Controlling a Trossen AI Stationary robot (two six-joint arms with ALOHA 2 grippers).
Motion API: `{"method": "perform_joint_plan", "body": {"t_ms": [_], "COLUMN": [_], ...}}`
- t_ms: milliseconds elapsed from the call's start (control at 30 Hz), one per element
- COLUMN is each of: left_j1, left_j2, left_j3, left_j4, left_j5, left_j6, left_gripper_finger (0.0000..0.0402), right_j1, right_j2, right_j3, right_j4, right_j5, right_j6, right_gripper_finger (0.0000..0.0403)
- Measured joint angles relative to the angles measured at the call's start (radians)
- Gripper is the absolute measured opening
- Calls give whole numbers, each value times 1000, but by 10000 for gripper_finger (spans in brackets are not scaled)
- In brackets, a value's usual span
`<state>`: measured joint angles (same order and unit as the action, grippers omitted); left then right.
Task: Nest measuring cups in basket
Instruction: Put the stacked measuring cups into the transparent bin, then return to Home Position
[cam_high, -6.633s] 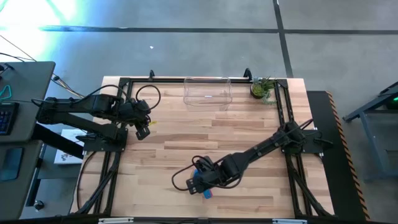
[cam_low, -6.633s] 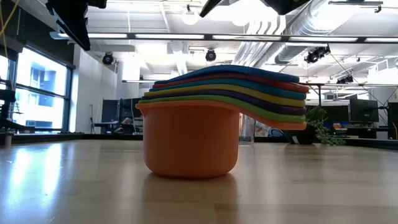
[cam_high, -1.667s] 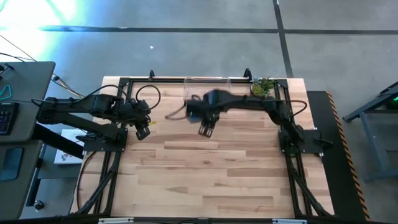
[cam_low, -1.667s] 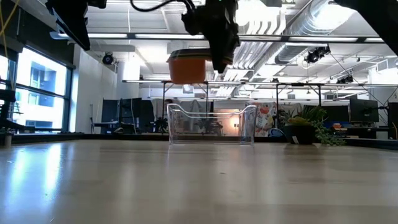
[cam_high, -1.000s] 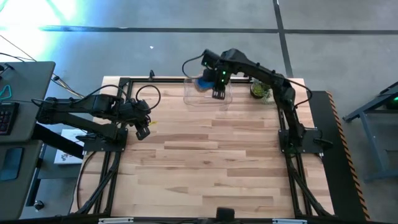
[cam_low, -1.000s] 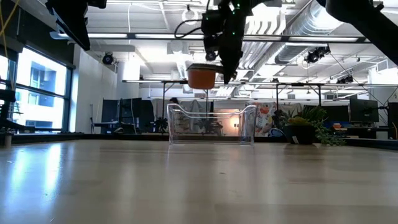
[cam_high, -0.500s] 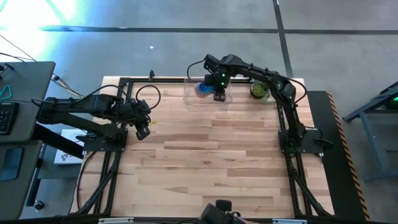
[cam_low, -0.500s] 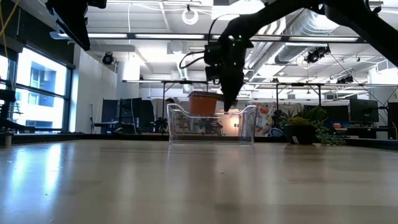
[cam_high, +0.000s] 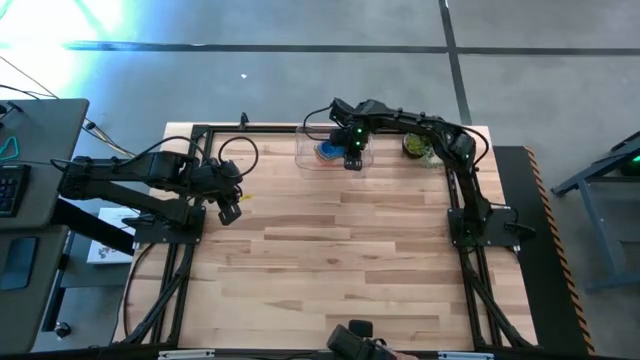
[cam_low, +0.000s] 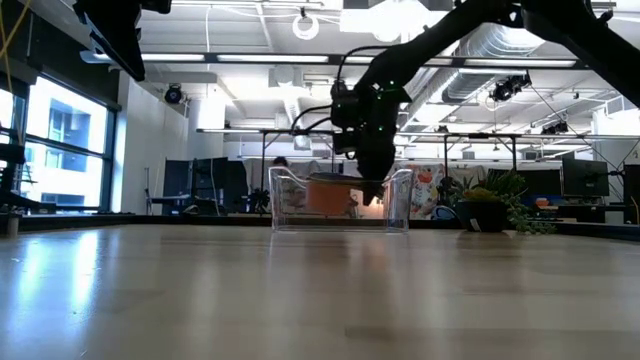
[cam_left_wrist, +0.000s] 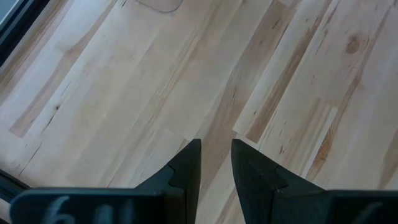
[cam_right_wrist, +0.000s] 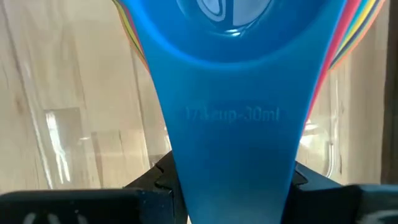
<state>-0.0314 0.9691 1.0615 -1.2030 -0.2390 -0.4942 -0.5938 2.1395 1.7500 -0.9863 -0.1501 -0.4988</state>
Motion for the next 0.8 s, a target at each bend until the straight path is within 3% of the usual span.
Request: {"method": "perform_joint_plan", "body": {"t_ms": [800], "left_j1": [0], "left_j2": [0], "left_j3": [0], "left_j4": [0], "left_j5": [0], "left_j6": [0], "left_gripper_finger": [78], "right_j1": [-9], "right_j2": [33], "right_j3": [1], "right_j4": [6], "right_j5": [-7], "right_j6": [-8], "right_gripper_finger": [145]}}
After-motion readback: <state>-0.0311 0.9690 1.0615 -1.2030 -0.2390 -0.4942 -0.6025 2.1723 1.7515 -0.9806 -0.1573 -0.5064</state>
